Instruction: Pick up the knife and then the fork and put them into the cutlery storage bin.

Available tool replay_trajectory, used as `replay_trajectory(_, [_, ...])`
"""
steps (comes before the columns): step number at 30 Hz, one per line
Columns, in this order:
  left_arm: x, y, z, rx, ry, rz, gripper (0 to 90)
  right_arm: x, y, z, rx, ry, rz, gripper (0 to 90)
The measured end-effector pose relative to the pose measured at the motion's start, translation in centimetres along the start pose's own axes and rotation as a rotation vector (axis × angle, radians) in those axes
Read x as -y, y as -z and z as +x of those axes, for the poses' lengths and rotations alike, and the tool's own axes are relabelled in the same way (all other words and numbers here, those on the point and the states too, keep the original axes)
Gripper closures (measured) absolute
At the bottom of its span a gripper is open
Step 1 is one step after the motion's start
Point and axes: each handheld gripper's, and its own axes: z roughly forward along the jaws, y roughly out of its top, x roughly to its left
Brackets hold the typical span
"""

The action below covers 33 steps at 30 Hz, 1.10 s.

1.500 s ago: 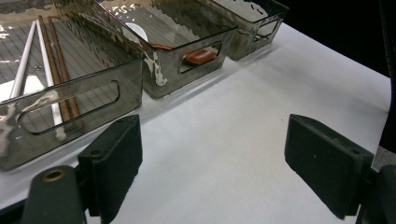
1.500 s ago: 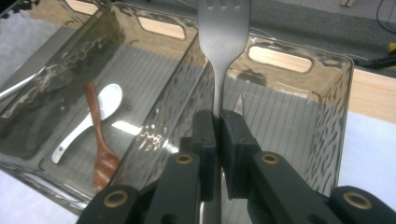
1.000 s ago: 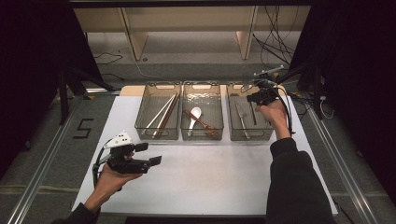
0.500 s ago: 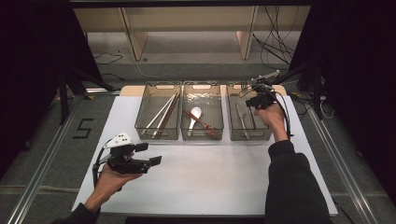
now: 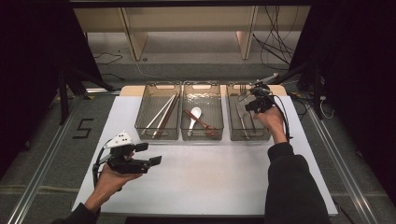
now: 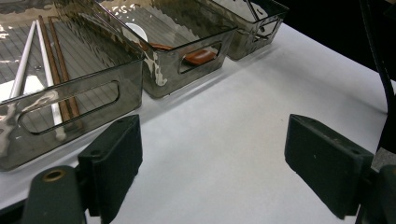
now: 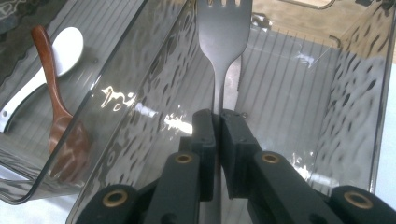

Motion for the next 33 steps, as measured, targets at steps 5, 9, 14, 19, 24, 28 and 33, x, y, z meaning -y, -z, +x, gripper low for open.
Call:
replay_trajectory(5, [0.0,0.0,0.0,-0.001,0.001,-0.001,18.6,0.3,-0.4,0.0,0.002,0.005,0.018,84.8])
replay_trajectory(9, [0.0,0.0,0.0,0.000,0.000,-0.001,18.5,0.5,-0.7,-0.1,-0.006,0.001,0.036,84.6])
replay_trajectory(14, [0.0,0.0,0.0,0.000,0.000,0.000,18.5,0.8,-0.9,-0.1,-0.012,-0.004,0.046,84.4])
replay_trajectory(19, [0.0,0.0,0.0,0.000,0.000,-0.001,18.5,0.9,-1.2,-0.1,-0.015,-0.009,0.060,83.8])
replay_trajectory(24, [0.0,0.0,0.0,0.000,0.000,0.000,18.5,0.8,-1.2,-0.1,-0.030,-0.027,0.054,75.8])
replay_trajectory(28, [0.0,0.0,0.0,0.000,0.000,0.000,18.5,0.7,-0.9,-0.1,-0.026,-0.024,0.050,70.6])
replay_trajectory(33, [0.0,0.0,0.0,0.000,0.000,-0.001,18.5,0.7,-0.5,0.0,-0.036,-0.029,0.036,63.1])
